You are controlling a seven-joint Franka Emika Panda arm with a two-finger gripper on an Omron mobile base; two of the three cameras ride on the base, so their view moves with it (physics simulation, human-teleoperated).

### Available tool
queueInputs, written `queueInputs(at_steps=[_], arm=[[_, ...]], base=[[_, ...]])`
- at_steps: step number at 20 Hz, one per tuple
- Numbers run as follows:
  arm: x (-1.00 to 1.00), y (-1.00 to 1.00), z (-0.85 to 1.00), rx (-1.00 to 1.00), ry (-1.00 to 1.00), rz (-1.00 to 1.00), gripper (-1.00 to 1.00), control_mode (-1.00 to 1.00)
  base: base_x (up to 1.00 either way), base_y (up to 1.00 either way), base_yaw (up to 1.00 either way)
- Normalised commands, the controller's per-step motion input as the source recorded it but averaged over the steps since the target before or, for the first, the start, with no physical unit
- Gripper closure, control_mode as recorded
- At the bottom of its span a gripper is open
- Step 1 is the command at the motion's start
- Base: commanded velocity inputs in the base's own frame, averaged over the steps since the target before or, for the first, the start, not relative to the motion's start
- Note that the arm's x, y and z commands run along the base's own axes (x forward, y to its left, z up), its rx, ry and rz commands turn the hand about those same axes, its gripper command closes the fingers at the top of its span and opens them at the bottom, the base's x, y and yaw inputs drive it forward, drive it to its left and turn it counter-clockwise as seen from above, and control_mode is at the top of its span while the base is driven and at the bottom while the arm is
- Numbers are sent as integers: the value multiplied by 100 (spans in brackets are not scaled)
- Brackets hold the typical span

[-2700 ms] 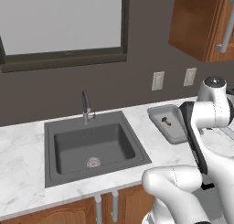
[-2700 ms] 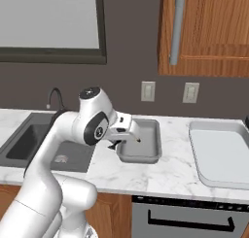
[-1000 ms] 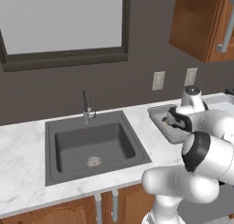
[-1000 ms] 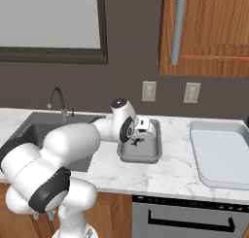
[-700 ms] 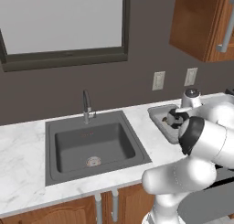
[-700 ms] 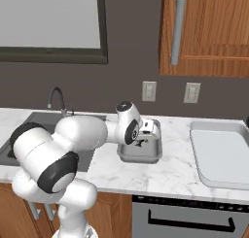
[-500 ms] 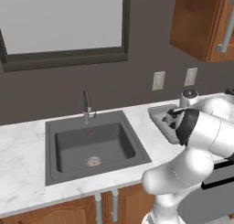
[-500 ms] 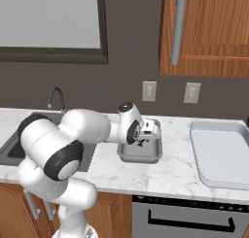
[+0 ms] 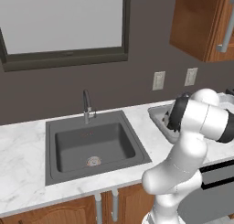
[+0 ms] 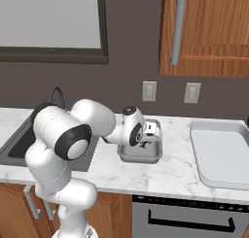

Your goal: Place one mushroom and one fish in each tupperware on the nearby counter, to pack two identical lunches.

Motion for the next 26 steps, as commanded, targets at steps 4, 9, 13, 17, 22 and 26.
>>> queueInputs(at_steps=[4, 9, 13, 17, 22, 26], arm=[[4, -9, -5, 0, 3, 0, -100, -100], [5, 0, 3, 0, 2, -1, -100, -100], [4, 2, 26, 0, 0, -3, -100, -100], [-51, 0, 53, 0, 0, -5, -100, -100], [-94, 1, 71, 0, 0, -1, -100, -100], [-88, 22, 76, -2, 0, 0, -100, -100]], base=[[0, 0, 0], [0, 0, 0], [0, 0, 0], [0, 0, 0], [0, 0, 0], [0, 0, 0]])
